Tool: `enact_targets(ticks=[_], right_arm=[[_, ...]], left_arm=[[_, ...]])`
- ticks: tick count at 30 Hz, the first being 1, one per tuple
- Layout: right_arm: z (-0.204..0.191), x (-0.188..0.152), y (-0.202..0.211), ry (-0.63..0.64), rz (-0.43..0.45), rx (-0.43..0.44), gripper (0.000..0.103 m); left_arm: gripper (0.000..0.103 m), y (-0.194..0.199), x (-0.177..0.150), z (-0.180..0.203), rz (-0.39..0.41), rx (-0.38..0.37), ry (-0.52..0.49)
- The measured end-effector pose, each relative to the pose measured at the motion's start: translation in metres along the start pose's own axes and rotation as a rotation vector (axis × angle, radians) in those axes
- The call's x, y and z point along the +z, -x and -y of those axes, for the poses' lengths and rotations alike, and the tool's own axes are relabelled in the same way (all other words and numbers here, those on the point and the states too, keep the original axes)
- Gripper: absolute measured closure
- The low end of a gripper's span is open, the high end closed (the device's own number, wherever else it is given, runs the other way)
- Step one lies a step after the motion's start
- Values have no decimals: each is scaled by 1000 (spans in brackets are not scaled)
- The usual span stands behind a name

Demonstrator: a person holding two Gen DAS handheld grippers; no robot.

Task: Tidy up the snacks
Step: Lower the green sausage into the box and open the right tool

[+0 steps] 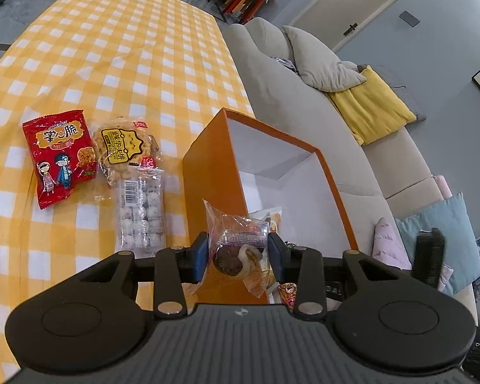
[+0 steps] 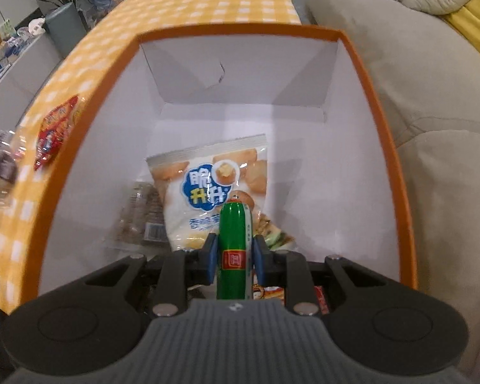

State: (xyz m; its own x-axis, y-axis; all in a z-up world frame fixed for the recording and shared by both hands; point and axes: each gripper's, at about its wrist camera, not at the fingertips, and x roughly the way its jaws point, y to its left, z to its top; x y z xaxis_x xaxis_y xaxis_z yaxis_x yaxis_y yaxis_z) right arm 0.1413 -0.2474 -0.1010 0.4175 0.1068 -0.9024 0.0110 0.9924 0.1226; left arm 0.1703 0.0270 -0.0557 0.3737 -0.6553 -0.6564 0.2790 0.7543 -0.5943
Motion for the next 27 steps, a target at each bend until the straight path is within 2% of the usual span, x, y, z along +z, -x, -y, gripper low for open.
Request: enact_targets(ticks=[3, 5, 15, 17, 22, 27], right_arm=[[-2, -6, 12, -31, 0, 67, 82], [-4, -11, 13, -44, -24, 82, 82], [-5, -30, 3, -77, -102, 36, 82], [-6, -31, 0, -68, -109, 29, 78], [-6, -27, 11, -67, -70, 65, 60], [-5, -18, 41, -51, 34, 66, 57]], left_arm=[[60, 1, 0, 1, -4, -3, -7], [60, 1, 0, 2, -13, -3, -12], [60, 5, -1, 7, -3, 7, -22], [60, 6, -1, 8, -4, 8, -26], [60, 9, -2, 15, -5, 11, -43], [60, 12, -4, 26, -12, 0, -54]])
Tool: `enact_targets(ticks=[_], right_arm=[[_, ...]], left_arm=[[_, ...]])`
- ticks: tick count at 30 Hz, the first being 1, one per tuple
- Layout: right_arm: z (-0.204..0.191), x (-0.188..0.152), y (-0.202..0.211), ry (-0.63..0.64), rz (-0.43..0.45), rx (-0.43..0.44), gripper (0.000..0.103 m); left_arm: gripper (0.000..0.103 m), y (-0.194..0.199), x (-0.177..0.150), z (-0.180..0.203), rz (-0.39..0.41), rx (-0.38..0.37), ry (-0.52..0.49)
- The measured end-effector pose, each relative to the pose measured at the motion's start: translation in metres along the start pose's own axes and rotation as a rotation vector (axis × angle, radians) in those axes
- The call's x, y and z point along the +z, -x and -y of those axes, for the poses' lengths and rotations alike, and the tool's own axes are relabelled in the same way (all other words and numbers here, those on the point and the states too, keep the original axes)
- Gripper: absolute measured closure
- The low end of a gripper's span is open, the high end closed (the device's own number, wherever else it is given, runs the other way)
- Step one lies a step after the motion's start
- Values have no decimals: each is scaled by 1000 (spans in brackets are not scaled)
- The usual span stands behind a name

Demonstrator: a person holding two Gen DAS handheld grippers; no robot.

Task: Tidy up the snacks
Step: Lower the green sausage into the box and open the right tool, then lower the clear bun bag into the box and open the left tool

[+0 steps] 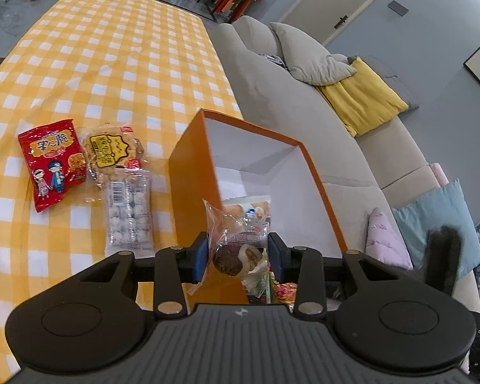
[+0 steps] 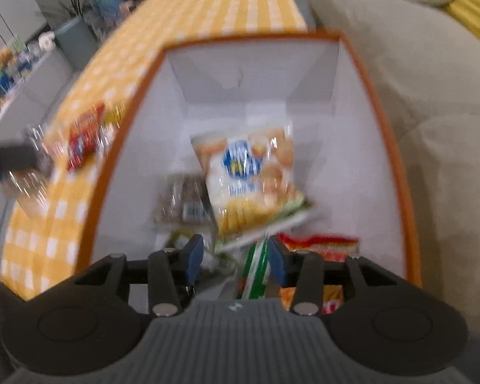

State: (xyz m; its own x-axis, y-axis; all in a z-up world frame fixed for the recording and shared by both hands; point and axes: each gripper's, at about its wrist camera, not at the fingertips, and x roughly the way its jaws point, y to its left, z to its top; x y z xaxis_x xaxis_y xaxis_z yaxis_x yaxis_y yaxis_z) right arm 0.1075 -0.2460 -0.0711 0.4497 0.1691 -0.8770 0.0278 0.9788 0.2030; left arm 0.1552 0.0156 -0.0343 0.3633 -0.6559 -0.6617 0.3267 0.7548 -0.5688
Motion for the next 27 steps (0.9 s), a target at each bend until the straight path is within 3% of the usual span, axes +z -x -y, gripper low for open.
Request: enact_targets(ticks=[6, 8, 13, 18, 21, 27], right_arm=[[19, 22, 61, -76, 253, 10, 44], [29, 21, 79, -95, 346, -10, 39], [64, 1, 100, -199, 514, -37, 37], [96, -18, 101, -241, 541, -41, 36], [113, -26, 90, -256, 522, 28, 31], [138, -26, 78, -317, 519, 57, 31]], left_arm=[[60, -7, 0, 27, -22, -2, 5], [60, -13, 1, 40, -34, 4, 0], [60, -42, 4, 73, -81, 19, -4], [59, -85, 2, 101, -115, 46, 16], [59, -108, -1, 110, -118, 68, 29], [59, -157, -6, 121, -161, 148, 32]])
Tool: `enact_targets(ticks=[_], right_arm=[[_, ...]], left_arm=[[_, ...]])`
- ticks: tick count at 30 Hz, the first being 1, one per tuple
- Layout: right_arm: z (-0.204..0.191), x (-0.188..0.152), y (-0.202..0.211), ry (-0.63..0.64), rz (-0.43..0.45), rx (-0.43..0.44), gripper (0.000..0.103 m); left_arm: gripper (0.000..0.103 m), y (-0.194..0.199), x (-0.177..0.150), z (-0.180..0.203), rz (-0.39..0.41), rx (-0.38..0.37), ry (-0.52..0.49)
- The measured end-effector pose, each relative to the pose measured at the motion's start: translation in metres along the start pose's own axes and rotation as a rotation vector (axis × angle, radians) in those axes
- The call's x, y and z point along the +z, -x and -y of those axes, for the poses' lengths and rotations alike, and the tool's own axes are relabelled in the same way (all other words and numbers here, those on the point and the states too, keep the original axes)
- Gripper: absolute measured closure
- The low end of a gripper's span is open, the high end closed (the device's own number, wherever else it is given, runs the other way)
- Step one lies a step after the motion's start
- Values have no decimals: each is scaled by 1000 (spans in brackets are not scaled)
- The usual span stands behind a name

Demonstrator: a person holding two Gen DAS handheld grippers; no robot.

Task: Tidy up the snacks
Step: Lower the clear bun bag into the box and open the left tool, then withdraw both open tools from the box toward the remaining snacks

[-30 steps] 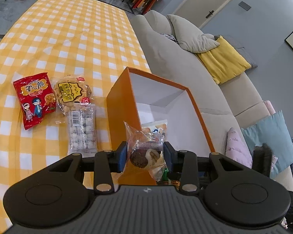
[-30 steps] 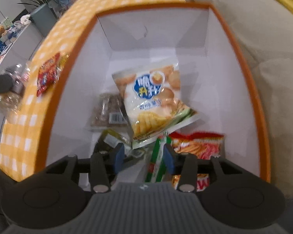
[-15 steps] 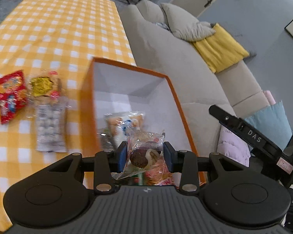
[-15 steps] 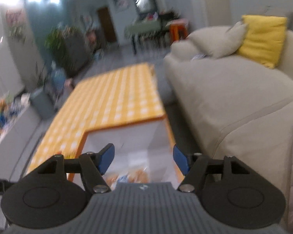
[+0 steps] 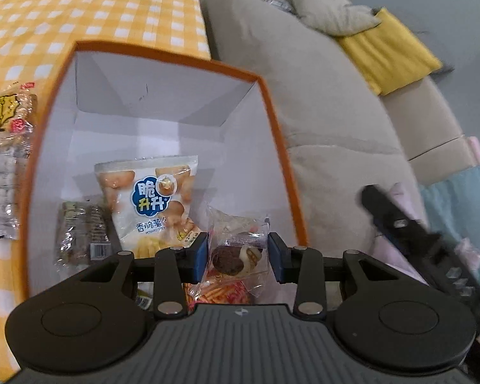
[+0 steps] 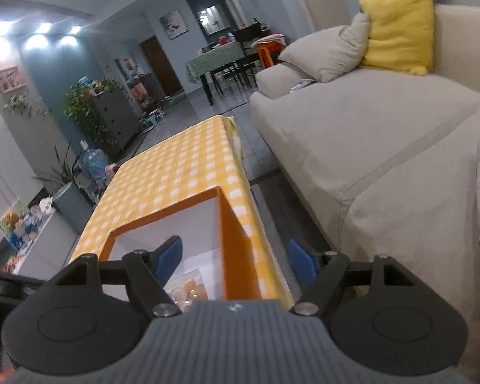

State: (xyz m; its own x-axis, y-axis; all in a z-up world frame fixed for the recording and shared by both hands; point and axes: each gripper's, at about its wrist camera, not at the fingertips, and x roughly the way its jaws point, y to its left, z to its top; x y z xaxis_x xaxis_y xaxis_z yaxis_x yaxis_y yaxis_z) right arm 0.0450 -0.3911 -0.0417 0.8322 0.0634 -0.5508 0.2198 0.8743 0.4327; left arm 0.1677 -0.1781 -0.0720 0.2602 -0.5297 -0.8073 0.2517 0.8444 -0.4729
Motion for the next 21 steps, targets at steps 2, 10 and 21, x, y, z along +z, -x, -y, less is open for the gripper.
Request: enact_targets(ticks=[2, 10, 21], right_arm=[[9, 1, -3, -33, 18, -26, 31], [24, 1, -26, -77, -31, -63, 31], [24, -6, -30, -89, -69, -66, 31]], left_arm=[[59, -15, 3, 1, -22, -5, 12], [59, -47, 5, -8, -77, -21, 53], [27, -32, -1, 2, -34, 16, -49]])
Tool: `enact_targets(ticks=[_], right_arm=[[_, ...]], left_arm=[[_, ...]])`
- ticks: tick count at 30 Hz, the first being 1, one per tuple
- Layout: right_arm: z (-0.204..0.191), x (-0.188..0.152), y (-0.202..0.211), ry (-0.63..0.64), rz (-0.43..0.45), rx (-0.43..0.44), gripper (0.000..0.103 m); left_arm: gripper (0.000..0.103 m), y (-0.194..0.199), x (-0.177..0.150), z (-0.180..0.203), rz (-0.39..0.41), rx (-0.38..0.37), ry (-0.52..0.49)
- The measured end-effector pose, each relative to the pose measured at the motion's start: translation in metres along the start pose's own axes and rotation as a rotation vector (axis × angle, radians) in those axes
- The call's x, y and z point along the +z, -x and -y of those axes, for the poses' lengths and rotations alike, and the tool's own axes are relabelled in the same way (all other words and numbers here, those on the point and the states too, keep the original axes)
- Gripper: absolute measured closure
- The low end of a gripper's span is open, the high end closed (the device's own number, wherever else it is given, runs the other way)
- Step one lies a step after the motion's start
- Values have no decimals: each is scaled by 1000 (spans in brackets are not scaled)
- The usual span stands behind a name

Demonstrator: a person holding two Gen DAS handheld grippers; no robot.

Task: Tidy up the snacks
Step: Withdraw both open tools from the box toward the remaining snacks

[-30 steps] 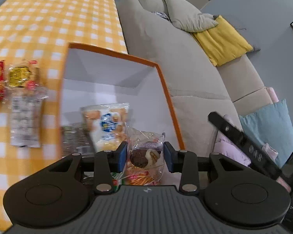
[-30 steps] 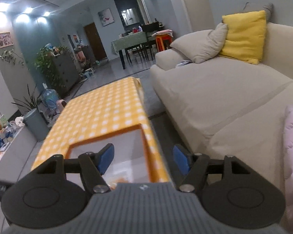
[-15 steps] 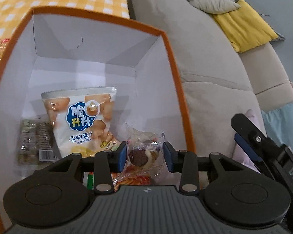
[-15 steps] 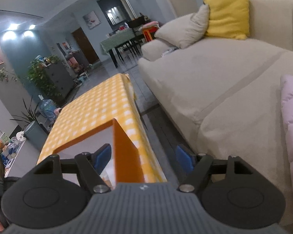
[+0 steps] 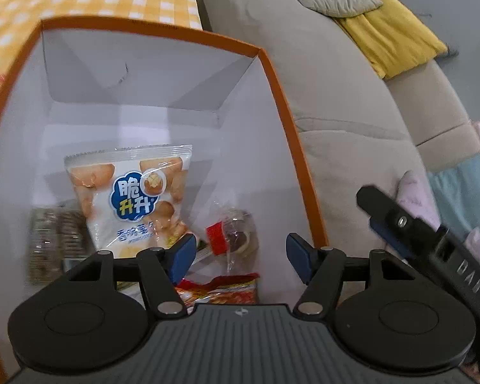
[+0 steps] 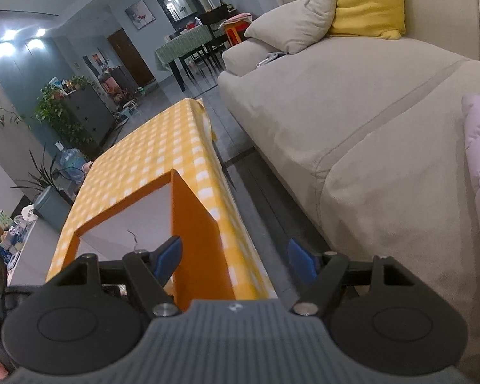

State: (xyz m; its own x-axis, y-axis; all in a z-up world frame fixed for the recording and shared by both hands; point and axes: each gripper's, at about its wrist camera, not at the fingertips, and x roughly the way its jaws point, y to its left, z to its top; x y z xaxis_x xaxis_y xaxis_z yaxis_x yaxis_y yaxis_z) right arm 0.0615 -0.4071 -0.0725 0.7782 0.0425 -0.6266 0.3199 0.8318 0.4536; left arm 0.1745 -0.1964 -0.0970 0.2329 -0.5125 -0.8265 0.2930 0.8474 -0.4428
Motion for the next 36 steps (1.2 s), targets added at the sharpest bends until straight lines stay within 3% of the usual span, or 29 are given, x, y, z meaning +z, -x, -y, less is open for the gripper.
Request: enact_targets(ticks=[3, 8, 13, 16, 26, 36], right_arm=[[-2, 1, 3, 1, 10, 15, 31], [-10, 1, 11, 72, -43, 34, 31], [-26, 1, 22, 132, -61, 74, 29], [-40, -1, 25, 170, -93, 108, 24], [-89, -17, 24, 225, -262, 258, 24], [-136, -44, 14, 359, -363, 180, 24]], left_arm=[[27, 11, -3, 3, 2, 27, -19], [27, 42, -5, 1, 33, 36, -32], [27, 72, -9, -2, 56, 124, -36], [27, 91, -15, -7, 78, 157, -34], [27, 139, -35, -36, 98, 201, 2], [27, 188, -50, -78, 157, 245, 24]])
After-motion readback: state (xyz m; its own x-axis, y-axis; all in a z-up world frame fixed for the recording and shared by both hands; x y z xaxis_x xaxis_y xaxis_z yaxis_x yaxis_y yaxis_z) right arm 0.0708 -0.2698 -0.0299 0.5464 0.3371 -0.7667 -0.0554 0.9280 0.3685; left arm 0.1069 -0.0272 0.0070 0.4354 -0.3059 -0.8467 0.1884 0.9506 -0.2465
